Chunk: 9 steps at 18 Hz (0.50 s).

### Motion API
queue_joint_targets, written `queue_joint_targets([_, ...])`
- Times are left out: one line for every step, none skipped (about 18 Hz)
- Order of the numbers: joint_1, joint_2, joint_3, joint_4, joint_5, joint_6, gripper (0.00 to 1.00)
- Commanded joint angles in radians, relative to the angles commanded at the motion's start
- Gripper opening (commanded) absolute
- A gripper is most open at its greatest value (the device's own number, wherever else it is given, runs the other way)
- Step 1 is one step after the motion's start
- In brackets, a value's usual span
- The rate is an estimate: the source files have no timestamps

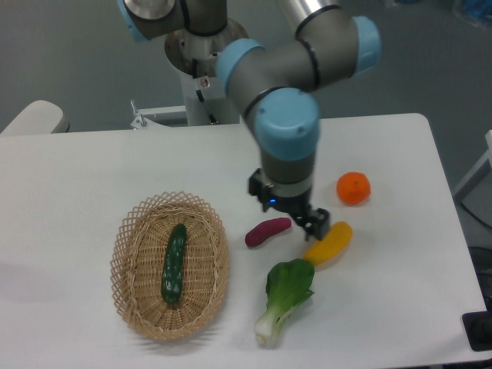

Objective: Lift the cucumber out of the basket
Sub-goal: 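Move the gripper over the basket and lower it toward the green cucumber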

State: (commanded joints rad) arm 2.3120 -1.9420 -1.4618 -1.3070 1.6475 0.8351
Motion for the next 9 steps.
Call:
queue_joint_targets([-0.023,-0.003,-0.005,0.002,-0.003,-0.067,1.00])
queue_joint_targets([-0.041,-0.008,-0.015,0.005,-0.005,-0.126,1.00])
queue_joint_targets([-0.058,-0.017,-0.026,0.020,-0.018,-0.181,1.00])
queue_joint_targets([-0.072,-0.025,-0.037,0.044,-0.040,-0.226,1.00])
queue_joint_targets([-0.083,-0.025,-0.063,0.076,-0.066,-0.273,1.00])
queue_joint_targets([-0.088,-0.025,-0.081,0.099,-0.083,-0.303,1.00])
queue_joint_targets([-0.095,-0.026,-0.106,0.129,-0.093,-0.332,1.00])
queue_joint_targets([-0.106,-0.028,-0.127,0.165,-0.095,-0.358,1.00])
queue_joint_targets([-0.115,-0.029,-0.149,0.204,-0.100,-0.382,1.00])
